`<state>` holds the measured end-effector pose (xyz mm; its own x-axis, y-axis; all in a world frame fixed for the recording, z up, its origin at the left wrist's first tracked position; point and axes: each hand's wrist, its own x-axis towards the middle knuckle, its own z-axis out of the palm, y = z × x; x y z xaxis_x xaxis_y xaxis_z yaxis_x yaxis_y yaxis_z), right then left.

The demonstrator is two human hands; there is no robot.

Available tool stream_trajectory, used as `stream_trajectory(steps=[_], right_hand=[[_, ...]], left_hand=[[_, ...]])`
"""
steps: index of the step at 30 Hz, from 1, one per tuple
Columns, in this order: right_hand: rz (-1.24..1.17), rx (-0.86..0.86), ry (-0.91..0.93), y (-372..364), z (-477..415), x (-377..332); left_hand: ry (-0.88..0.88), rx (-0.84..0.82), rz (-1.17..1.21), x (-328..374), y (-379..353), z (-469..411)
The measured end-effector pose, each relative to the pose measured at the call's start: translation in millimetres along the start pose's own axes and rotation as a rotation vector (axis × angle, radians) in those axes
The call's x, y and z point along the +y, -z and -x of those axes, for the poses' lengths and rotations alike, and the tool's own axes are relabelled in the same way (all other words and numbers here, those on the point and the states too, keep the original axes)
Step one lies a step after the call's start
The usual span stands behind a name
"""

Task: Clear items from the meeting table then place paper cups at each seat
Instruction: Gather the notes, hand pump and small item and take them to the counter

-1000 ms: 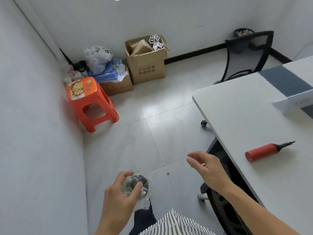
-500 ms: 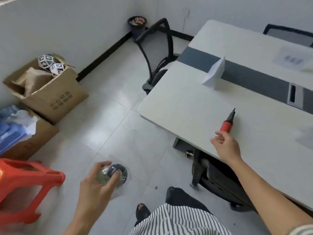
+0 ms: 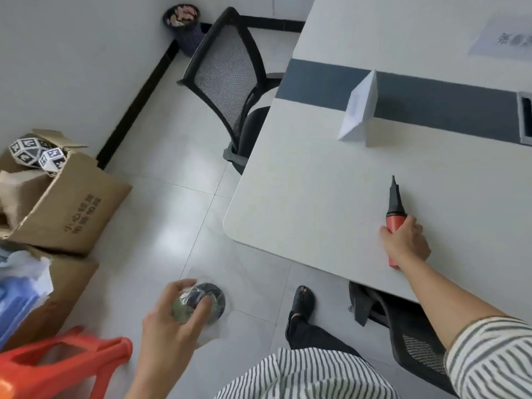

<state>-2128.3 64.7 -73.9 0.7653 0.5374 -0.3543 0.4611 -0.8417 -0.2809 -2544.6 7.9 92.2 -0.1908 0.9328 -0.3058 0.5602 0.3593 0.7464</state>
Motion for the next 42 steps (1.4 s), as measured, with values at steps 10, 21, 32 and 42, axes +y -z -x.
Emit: stream_trajectory(steps=[10,21,32,42], right_hand=[[-0.228,0.028,0.032,17.8,24.7,-43.4],[-0.797,0.149,0.032,29.9,221.1,-125.8],[-1.064,0.194,-0.109,54.4,403.7,-84.2],[-1.125,0.408,-0.463,46.3,540.0,64.0]], left_hand=[[-0.112,-0.108,-0.024,10.6,20.8,-84.0],[-0.318,-0.310,-0.035,-0.8,110.0,-181.9],[-0.566,-0.648,-0.091,22.1,85.5,-146.0],[-0.862,-1.013,-0.250,34.2,7.0,6.5]])
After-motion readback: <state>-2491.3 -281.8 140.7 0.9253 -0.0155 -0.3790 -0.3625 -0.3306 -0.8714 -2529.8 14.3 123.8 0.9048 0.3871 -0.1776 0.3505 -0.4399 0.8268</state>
